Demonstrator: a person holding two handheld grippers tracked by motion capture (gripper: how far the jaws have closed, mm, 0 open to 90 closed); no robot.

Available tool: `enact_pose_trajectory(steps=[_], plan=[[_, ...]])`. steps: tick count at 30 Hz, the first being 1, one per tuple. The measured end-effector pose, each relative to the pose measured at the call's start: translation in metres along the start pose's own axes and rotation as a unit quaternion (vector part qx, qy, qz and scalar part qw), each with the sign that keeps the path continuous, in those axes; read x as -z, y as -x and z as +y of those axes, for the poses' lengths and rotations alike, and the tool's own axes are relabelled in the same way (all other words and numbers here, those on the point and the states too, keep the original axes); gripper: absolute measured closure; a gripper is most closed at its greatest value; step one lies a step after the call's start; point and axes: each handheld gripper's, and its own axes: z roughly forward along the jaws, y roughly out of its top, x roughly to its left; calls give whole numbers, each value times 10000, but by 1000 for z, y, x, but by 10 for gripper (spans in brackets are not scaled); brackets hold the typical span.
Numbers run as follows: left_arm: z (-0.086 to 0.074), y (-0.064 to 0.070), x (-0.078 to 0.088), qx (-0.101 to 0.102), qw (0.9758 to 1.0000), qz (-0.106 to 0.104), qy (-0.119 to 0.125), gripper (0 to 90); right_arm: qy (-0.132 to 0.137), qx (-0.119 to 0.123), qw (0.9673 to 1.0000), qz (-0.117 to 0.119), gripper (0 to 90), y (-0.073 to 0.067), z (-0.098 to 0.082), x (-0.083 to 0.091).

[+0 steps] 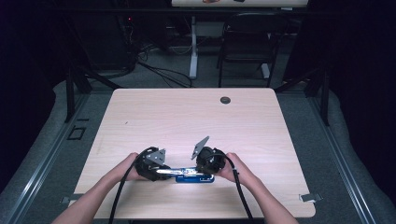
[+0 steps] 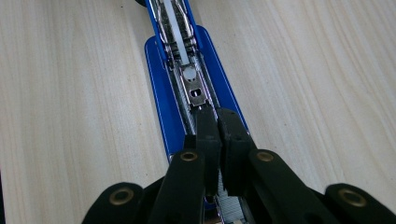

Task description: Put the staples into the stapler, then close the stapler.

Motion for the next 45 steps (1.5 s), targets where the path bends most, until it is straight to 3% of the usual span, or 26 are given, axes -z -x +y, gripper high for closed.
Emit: enact_pose_trajectory(steps=[7, 22, 26, 31, 41, 45], plan=[[-1, 0, 0, 19, 10000, -8, 20, 643, 110, -276, 9995, -70, 886, 1, -5, 3], [4, 2, 7, -71, 10000, 36, 57, 645, 253, -406, 9986, -225, 896, 0, -10, 13], [5, 3, 8, -69, 9999, 55, 70, 644, 405, -613, 9968, -315, 899, 2, -12, 19], [5, 3, 9, -62, 9999, 75, 132, 642, 493, -767, 9954, -298, 899, 4, -14, 22], [3, 2, 12, 70, 9996, 58, 268, 625, 602, -822, 9946, -187, 896, 0, -9, 17], [4, 4, 14, 26, 9994, 101, 323, 635, 644, -816, 9945, -131, 896, -1, -8, 15]])
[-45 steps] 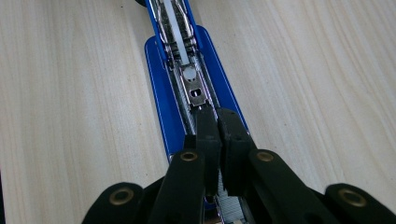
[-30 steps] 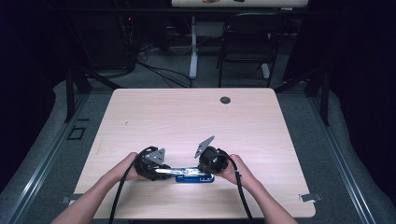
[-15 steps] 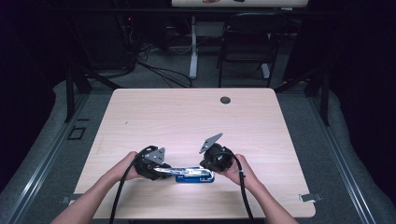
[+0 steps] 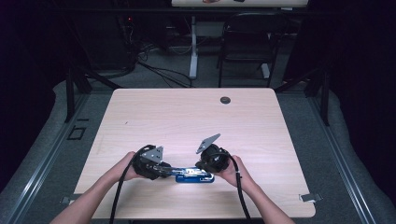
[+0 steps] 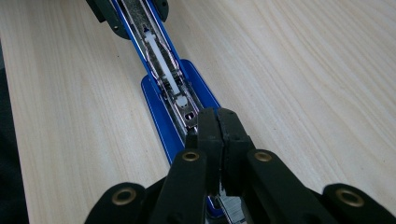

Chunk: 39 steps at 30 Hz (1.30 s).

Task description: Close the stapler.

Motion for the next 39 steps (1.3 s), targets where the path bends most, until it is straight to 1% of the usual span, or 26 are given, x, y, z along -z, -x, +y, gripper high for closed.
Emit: enact_pose_trajectory(steps=[1, 3, 4, 5, 6, 7, 10, 12, 13, 15, 18, 20, 22, 24, 25, 26, 28, 30, 32, 33, 34, 35, 36, 37, 38, 39], plan=[[0, 0, 0, 13, 10000, 32, 11, 636, 26, 9, 10000, -13, 895, -1, 0, -1], [0, 0, 0, 22, 10000, 19, -2, 633, 50, -10, 10000, 12, 895, -2, 1, -1], [0, 1, 1, 11, 10000, 38, -20, 633, 33, 22, 10000, -16, 895, -2, 2, -1], [1, 1, 1, 20, 10000, 35, -20, 633, 74, -3, 10000, -2, 895, -3, 2, -1], [1, 1, 1, 32, 10000, 27, -43, 634, 61, 48, 10000, 1, 895, -3, 3, -1], [2, 1, 1, 24, 10000, 48, -65, 634, 112, 4, 9999, -7, 895, -4, 3, -1], [3, 2, 1, 66, 9999, 93, -43, 624, 121, 37, 9999, 0, 894, -5, 3, -1], [2, 2, 1, 71, 9999, 93, -45, 624, 184, -2, 9998, 1, 895, -5, 3, -2], [3, 2, 1, 73, 9999, 97, -41, 624, 158, 30, 9999, 1, 896, -5, 4, -2], [3, 2, 2, 61, 9999, 88, -53, 625, 199, 2, 9998, 7, 900, -6, 5, -2], [3, 3, 2, 25, 9999, 127, -23, 626, 238, 51, 9997, 13, 900, -7, 7, -2], [4, 3, 3, -5, 9999, 136, -17, 624, 317, -1, 9995, 66, 900, -9, 9, -4], [5, 3, 3, 6, 9999, 160, 5, 622, 300, 61, 9995, 78, 900, -10, 11, -5], [5, 3, 4, 20, 9999, 127, 9, 619, 328, 37, 9994, 100, 900, -11, 12, -7], [5, 3, 4, 34, 9999, 141, 31, 618, 297, 91, 9995, 116, 900, -11, 12, -7], [5, 3, 3, 46, 9999, 149, 61, 618, 327, 42, 9994, 119, 900, -12, 13, -9], [5, 3, 4, 45, 9999, 142, 78, 619, 292, 99, 9994, 126, 900, -12, 14, -10], [6, 4, 4, 31, 9998, 156, 89, 622, 343, 78, 9993, 146, 900, -14, 15, -13], [7, 4, 5, 33, 9999, 147, 86, 622, 331, 122, 9992, 169, 900, -16, 17, -15], [8, 4, 5, 49, 9997, 183, 121, 620, 342, 130, 9992, 171, 900, -17, 18, -16], [8, 4, 5, 45, 9998, 163, 130, 620, 321, 198, 9991, 179, 900, -17, 19, -17], [8, 4, 5, 41, 9997, 183, 163, 619, 325, 201, 9991, 196, 900, -18, 20, -18], [9, 4, 6, 63, 9997, 171, 172, 619, 376, 154, 9990, 208, 900, -19, 21, -20], [9, 5, 6, 69, 9997, 166, 184, 620, 334, 203, 9990, 210, 900, -20, 22, -20], [9, 4, 6, 74, 9997, 166, 190, 620, 390, 170, 9989, 206, 900, -21, 22, -21], [9, 4, 6, 80, 9997, 136, 188, 620, 389, 179, 9988, 223, 900, -21, 22, -22]])
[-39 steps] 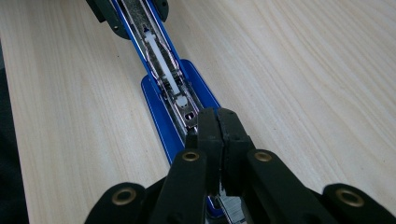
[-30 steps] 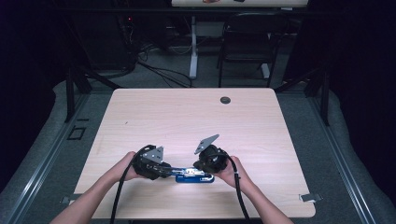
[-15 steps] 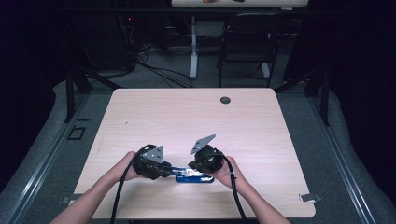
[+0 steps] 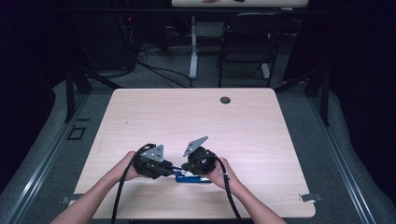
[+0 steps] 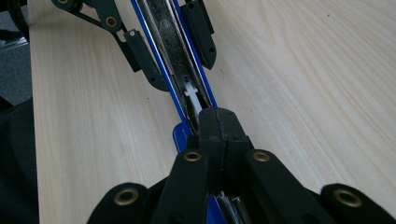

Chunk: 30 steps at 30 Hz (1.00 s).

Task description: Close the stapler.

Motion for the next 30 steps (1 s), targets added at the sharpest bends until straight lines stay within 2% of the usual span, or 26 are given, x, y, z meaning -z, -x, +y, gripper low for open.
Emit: enact_pose_trajectory(steps=[9, 13, 18, 20, 21, 22, 23, 27, 30], plan=[[-4, 0, -1, 63, 9998, -11, 191, 619, 39, 47, 10000, 52, 900, -4, 2, -7], [-5, -1, -1, 100, 9997, -37, 208, 618, 10, 139, 9999, 49, 900, -6, 4, -8], [-6, -2, 0, 116, 9998, -86, 165, 615, 59, 120, 9999, 41, 900, -7, 5, -9], [-7, -1, 0, 131, 9998, -59, 160, 619, 9, 180, 9998, 35, 900, -6, 6, -9], [-7, -1, 1, 119, 9997, -19, 215, 631, 84, 151, 9998, -40, 900, -6, 5, -7], [-6, -1, 2, 124, 9997, -13, 228, 658, 87, 115, 9999, 0, 900, -3, 5, -5], [-4, -1, 1, 158, 9992, 15, 354, 661, 57, 120, 9999, -10, 900, -2, 4, -4], [5, 0, -2, 195, 9988, 59, 439, 645, 72, 48, 9999, -66, 900, 2, 2, 1], [8, 1, -13, 180, 9993, 60, 326, 622, 67, 30, 10000, -32, 900, 2, 0, 2]])
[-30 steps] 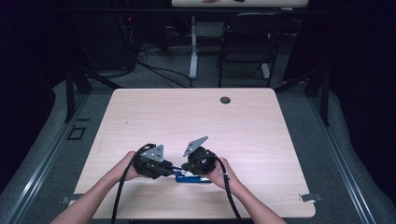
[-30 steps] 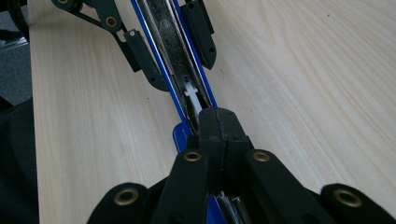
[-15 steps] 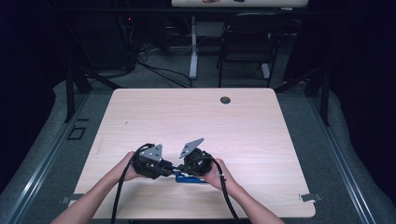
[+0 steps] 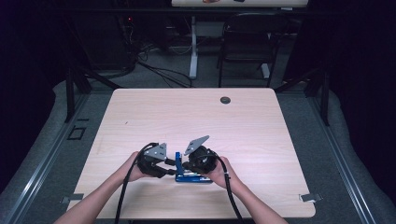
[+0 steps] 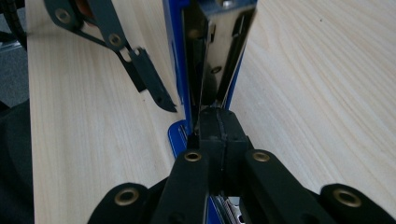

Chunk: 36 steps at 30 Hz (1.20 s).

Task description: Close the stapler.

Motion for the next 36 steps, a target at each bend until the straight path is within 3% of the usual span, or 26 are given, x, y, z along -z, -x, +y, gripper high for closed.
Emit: enact_pose_trajectory(steps=[4, 7, 11, 26, 36], plan=[[0, 3, -10, -40, 10000, -41, -13, 652, -62, 72, 10000, 17, 900, -2, -1, 3], [0, 3, -13, -24, 10000, 12, 8, 648, -6, 0, 10000, 10, 900, -3, -2, 3], [-4, 3, -15, 34, 9998, -30, 214, 652, 7, 3, 10000, -3, 900, -3, -2, 6], [1, 6, -20, 9, 9999, 72, 135, 650, 28, -39, 10000, -39, 900, 1, -5, 20], [4, 8, -26, 13, 9999, 97, 102, 649, 50, -278, 9995, -115, 895, 7, -15, 34]])
